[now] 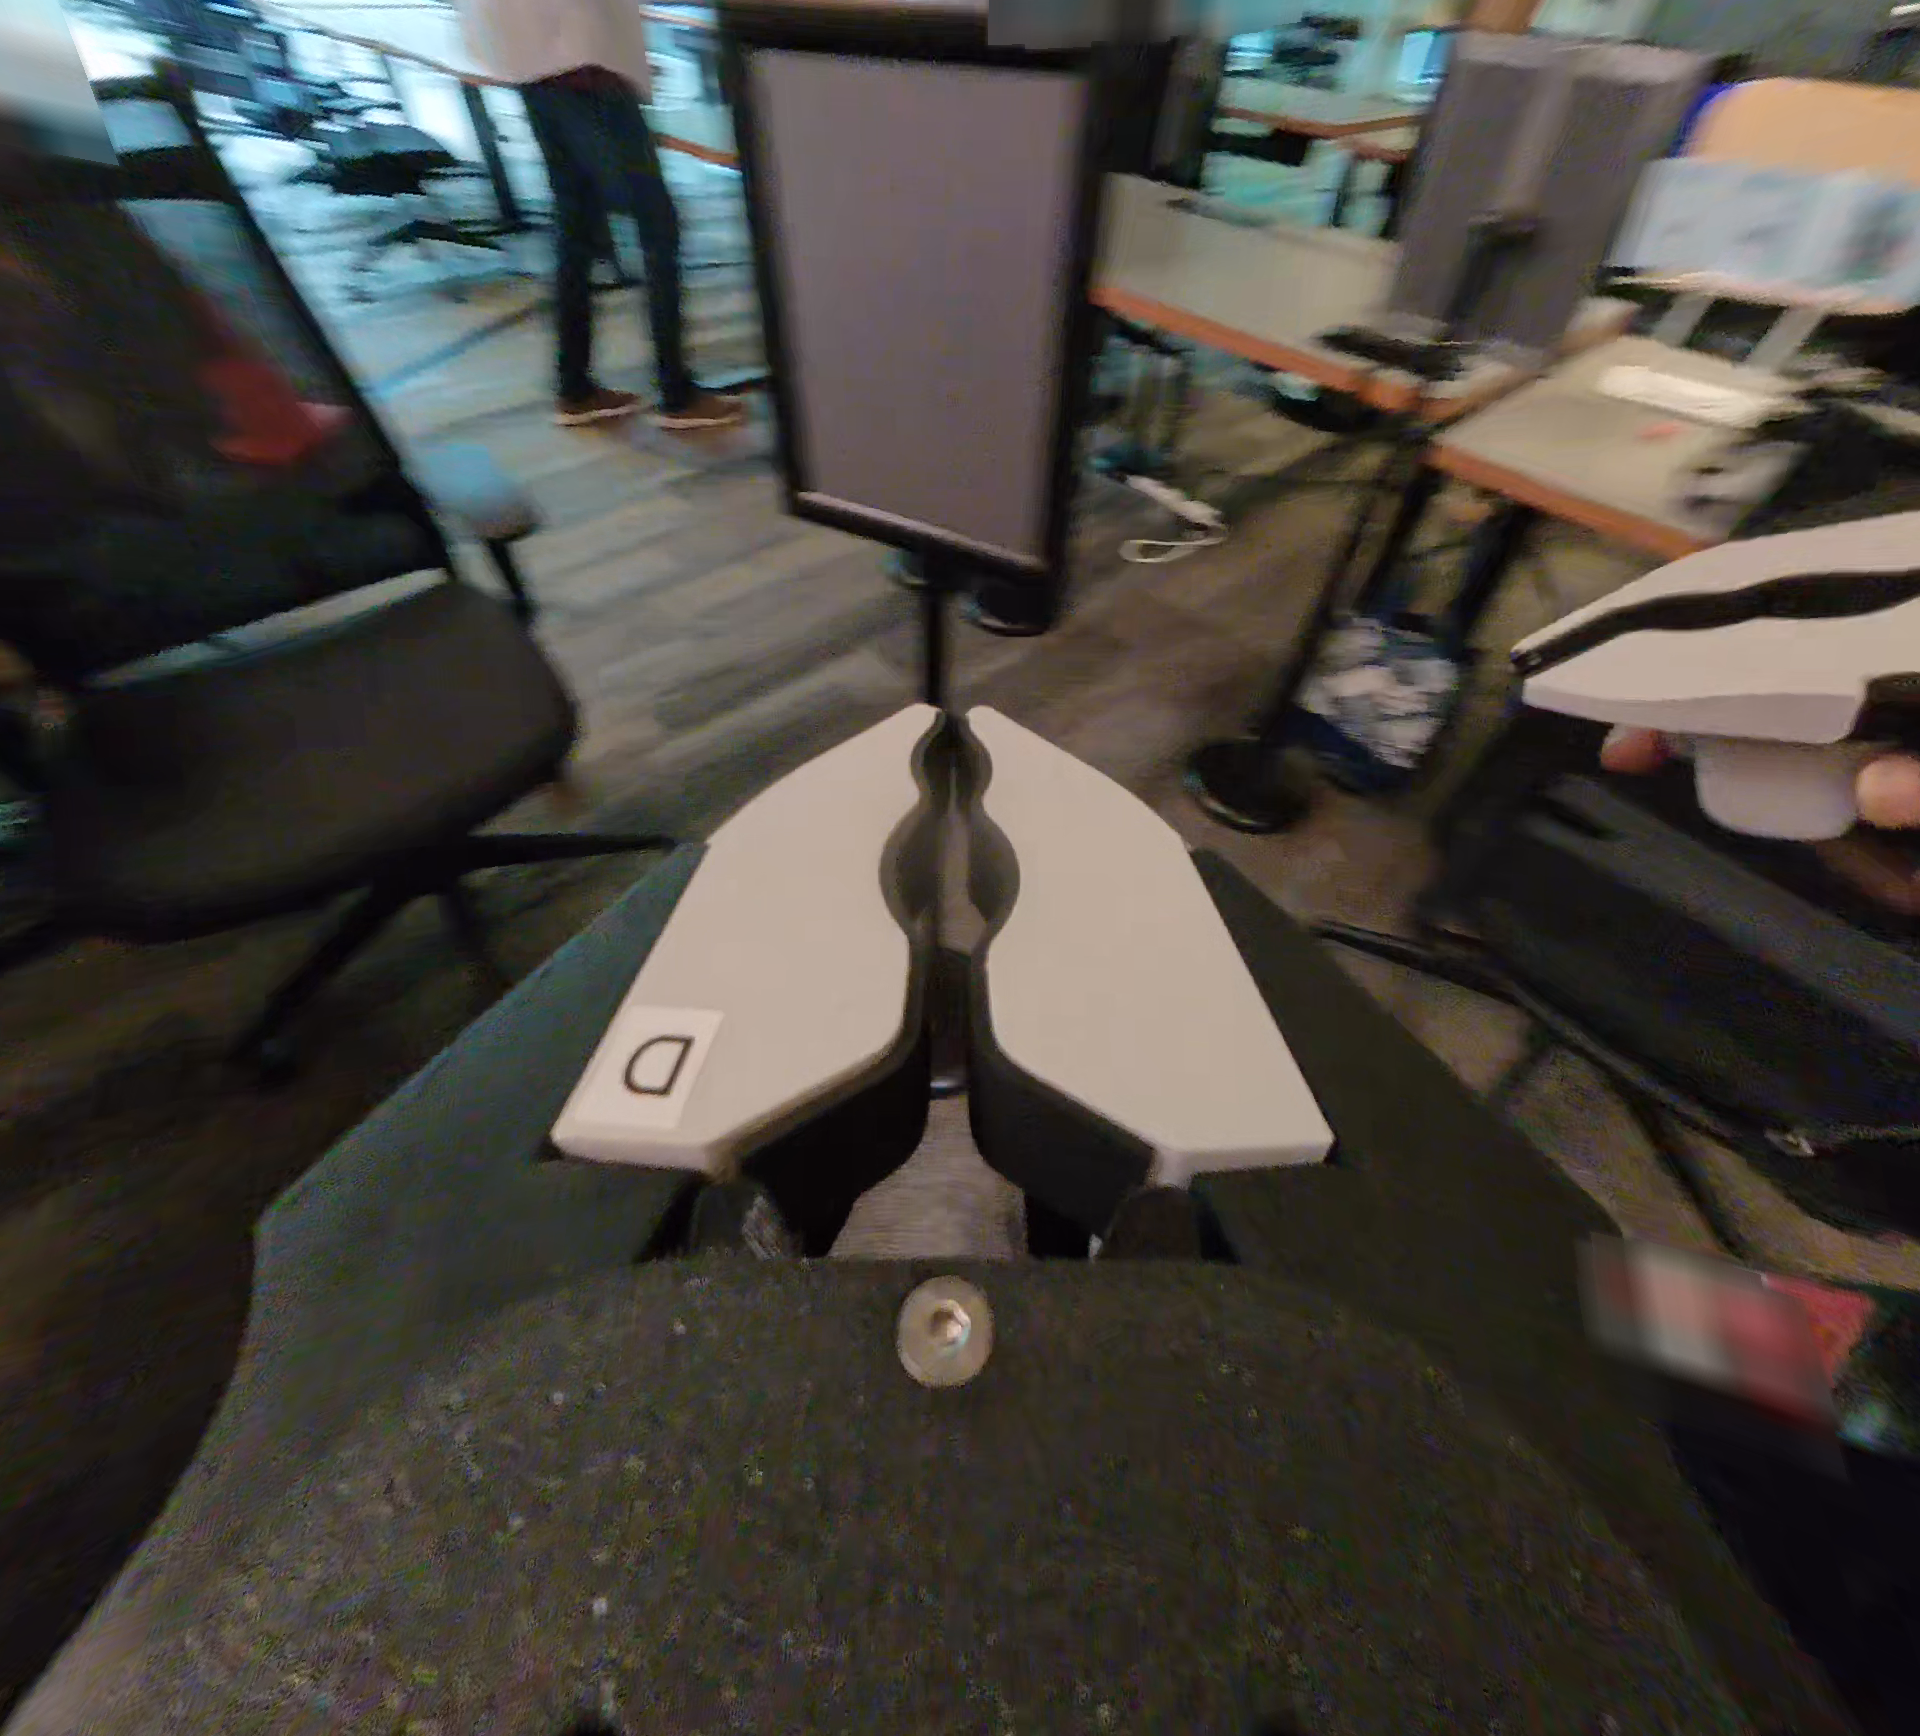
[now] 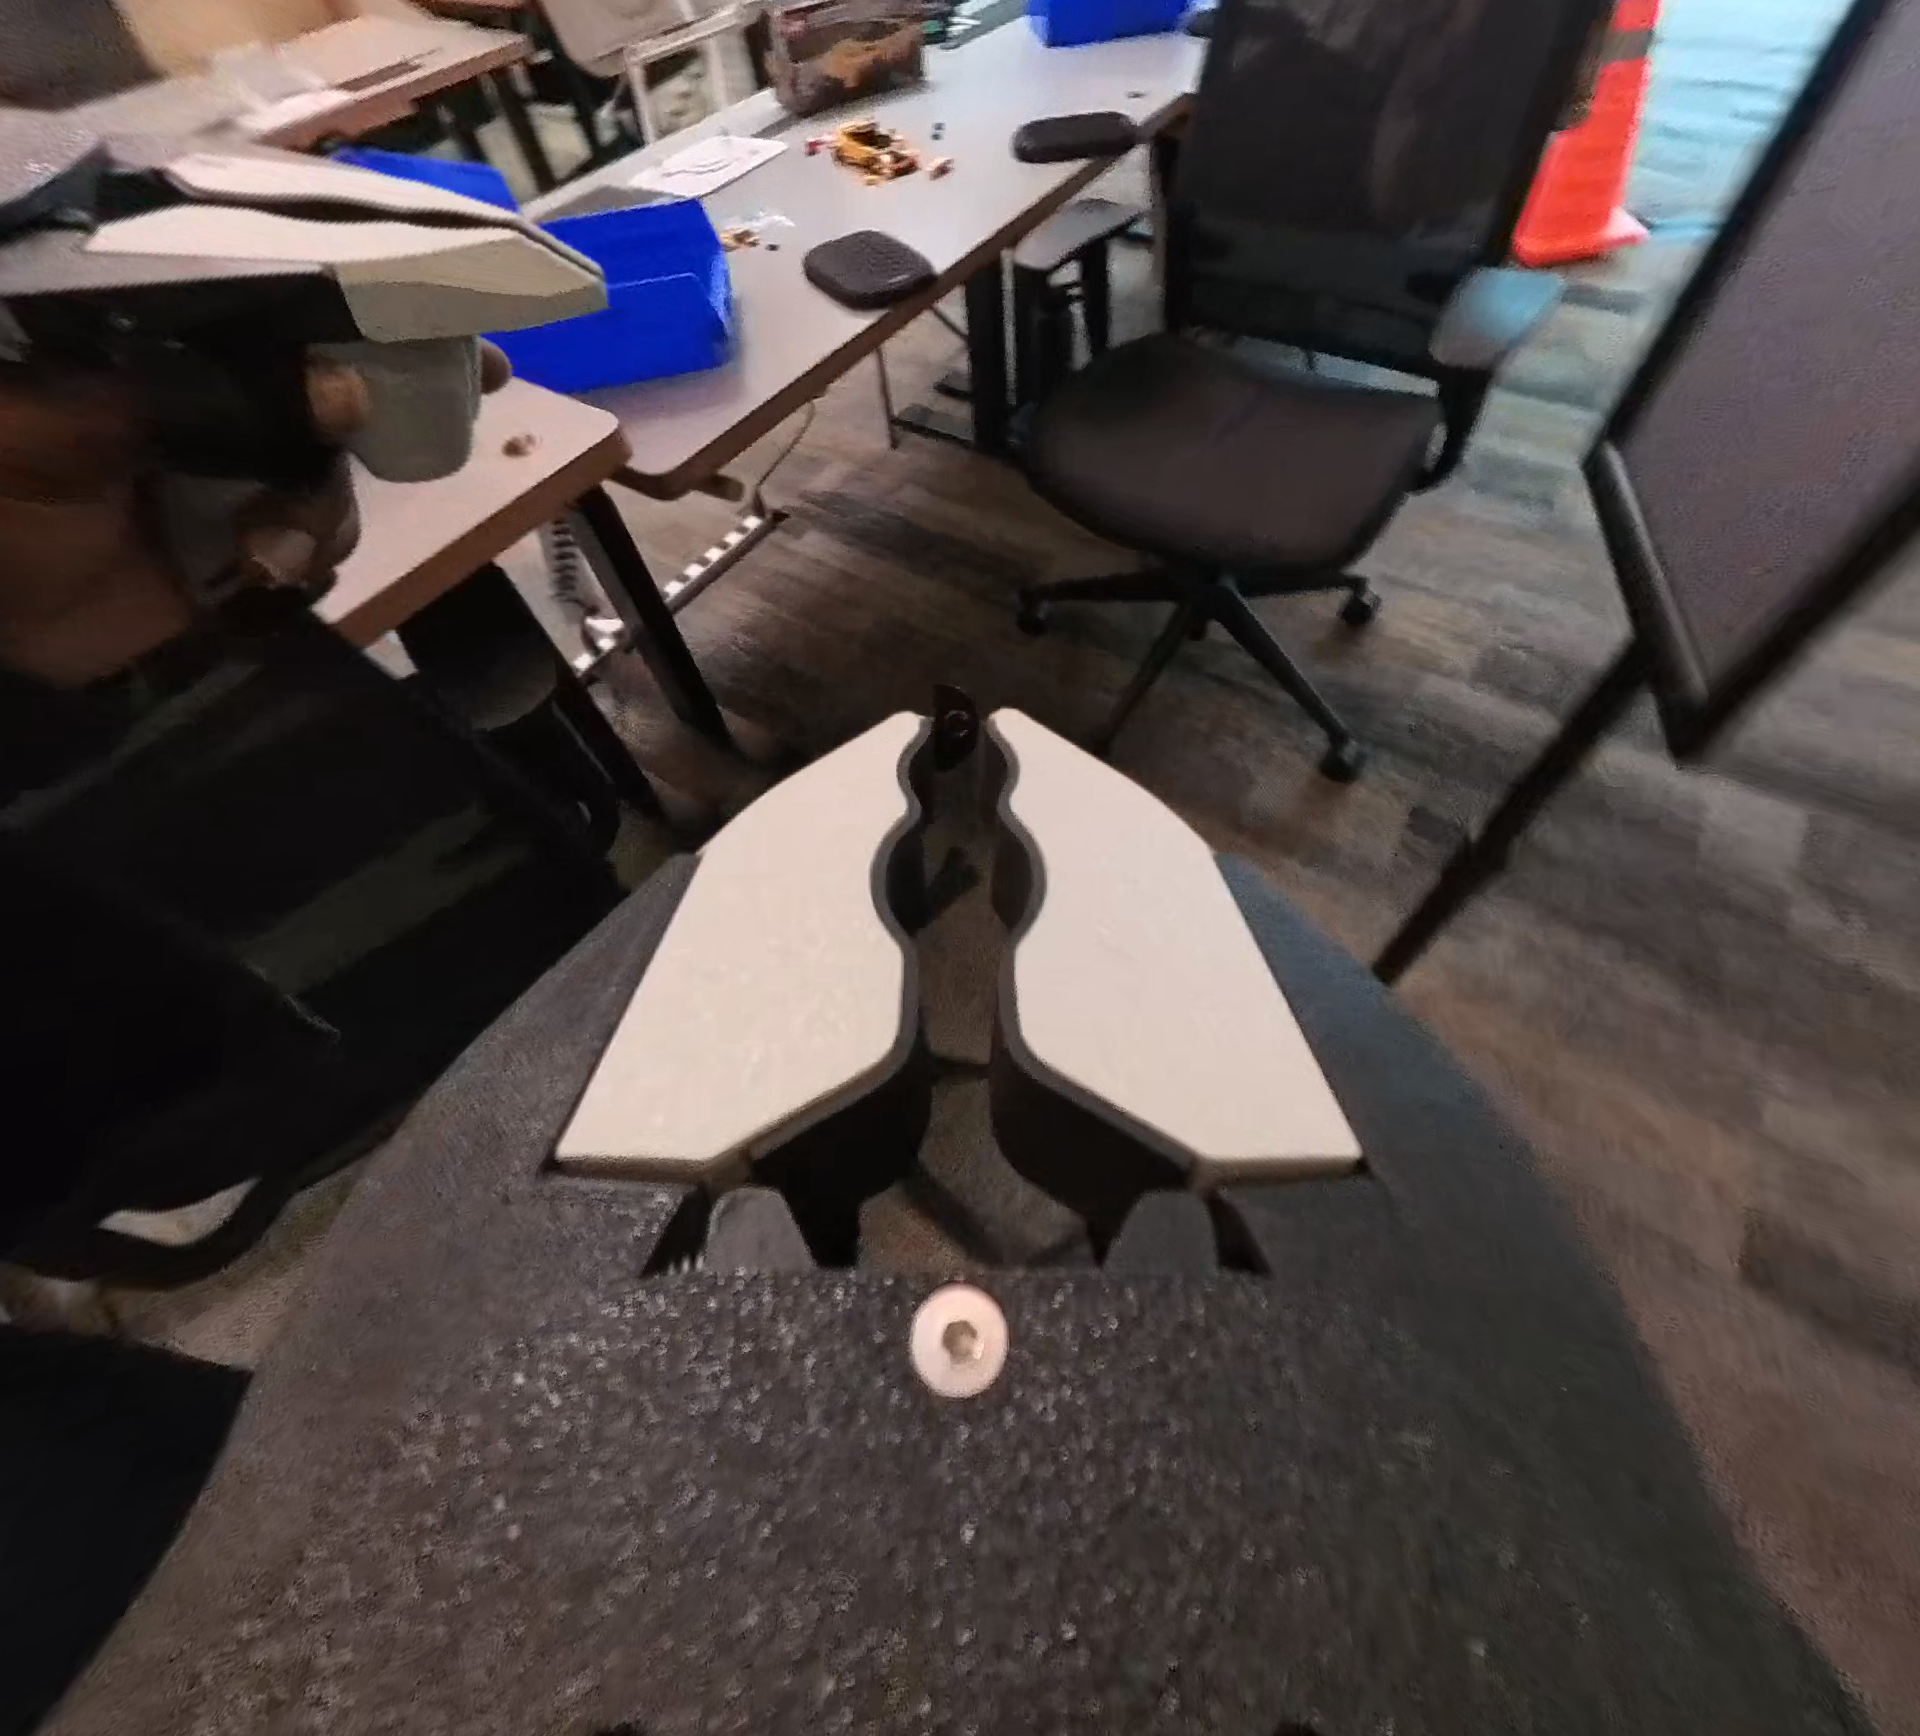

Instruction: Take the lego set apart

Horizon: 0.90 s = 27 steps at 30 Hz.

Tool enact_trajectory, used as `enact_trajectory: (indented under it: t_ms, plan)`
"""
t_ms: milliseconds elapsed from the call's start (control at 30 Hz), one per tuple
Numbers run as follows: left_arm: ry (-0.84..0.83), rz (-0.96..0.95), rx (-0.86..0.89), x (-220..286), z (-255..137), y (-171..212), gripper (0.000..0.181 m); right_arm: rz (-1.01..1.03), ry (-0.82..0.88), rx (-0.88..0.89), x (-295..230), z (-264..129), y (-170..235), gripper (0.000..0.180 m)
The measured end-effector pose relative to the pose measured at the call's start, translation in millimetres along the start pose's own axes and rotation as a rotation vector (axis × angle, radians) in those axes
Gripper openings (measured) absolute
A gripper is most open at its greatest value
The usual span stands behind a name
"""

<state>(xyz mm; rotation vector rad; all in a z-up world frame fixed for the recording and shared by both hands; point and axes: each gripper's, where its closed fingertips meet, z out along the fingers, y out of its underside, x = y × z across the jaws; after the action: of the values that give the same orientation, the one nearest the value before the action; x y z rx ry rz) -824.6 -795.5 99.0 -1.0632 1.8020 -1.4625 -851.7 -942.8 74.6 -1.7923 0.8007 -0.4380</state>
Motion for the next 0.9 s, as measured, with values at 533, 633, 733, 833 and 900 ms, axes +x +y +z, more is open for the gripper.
enact_trajectory:
  t_ms: [533, 633, 733, 833, 900]
  plan:
    - [-0.815, -0.298, -0.082, -414.4, 9.4, 20.2, 0.002, -0.330, -0.579, 0.007, 9.4, 530.4, -208.0, 0.008]
    - [-0.858, -0.358, -0.052, -492.2, 26.3, 51.2, 0.000, -0.380, -0.637, -0.002, -1.1, 608.1, -218.8, 0.008]
    - [-0.900, -0.393, -0.003, -589.5, 41.6, 59.1, 0.000, -0.430, -0.692, -0.022, -13.9, 680.8, -234.5, 0.008]
    - [-0.976, -0.365, 0.100, -674.2, 32.2, 19.7, 0.000, -0.508, -0.752, -0.020, -43.9, 747.6, -269.9, 0.008]
    - [-1.027, -0.352, 0.118, -712.2, 18.4, -4.9, 0.000, -0.531, -0.814, -0.019, -72.1, 787.0, -297.6, 0.007]
